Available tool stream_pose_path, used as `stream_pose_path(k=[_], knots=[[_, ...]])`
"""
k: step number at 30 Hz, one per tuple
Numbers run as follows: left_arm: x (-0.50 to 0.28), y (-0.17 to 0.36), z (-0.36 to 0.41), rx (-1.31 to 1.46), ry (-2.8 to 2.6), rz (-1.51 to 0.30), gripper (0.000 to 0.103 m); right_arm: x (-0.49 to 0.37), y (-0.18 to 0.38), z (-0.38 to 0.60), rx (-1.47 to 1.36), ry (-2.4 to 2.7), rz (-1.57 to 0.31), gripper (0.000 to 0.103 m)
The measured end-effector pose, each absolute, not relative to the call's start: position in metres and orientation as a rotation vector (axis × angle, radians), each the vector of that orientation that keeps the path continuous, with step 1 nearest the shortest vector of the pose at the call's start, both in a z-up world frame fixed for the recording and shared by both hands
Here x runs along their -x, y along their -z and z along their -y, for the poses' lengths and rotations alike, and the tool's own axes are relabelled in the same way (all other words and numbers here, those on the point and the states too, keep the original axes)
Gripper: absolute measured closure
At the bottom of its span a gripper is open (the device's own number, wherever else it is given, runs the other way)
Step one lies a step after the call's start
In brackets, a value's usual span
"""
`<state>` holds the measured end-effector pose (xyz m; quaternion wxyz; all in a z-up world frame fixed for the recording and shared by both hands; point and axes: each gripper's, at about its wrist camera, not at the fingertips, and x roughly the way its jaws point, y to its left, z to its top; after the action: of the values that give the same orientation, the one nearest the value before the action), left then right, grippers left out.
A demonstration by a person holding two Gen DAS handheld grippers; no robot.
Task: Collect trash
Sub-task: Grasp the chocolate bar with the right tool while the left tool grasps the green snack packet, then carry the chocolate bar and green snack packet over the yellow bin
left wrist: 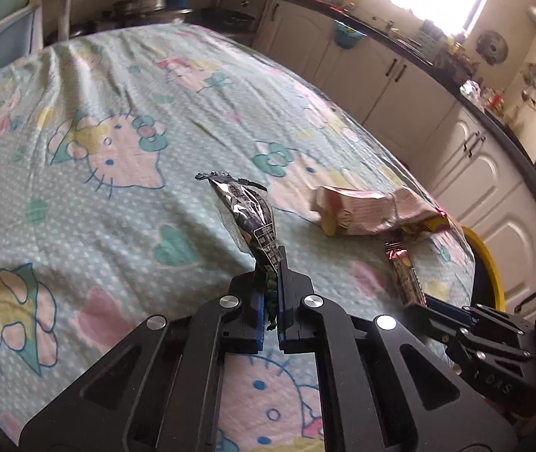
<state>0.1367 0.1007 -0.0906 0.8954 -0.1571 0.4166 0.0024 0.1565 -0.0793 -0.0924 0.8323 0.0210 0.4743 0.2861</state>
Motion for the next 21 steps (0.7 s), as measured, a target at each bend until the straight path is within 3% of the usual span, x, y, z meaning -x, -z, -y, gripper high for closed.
stream_pose_path(k=[3,21], knots=[[-0.136,0.085,-0.091,0.324,0.023,-0.856,0.101,-0.146,0.089,0.084,-0.046,-0.618,-0.997,0.089],[-0.130,0.051,-0.033,0.239,0.156,-0.791,0.102,-0.129,0.063,0.141,-0.127,-0.538,-0.916,0.089]])
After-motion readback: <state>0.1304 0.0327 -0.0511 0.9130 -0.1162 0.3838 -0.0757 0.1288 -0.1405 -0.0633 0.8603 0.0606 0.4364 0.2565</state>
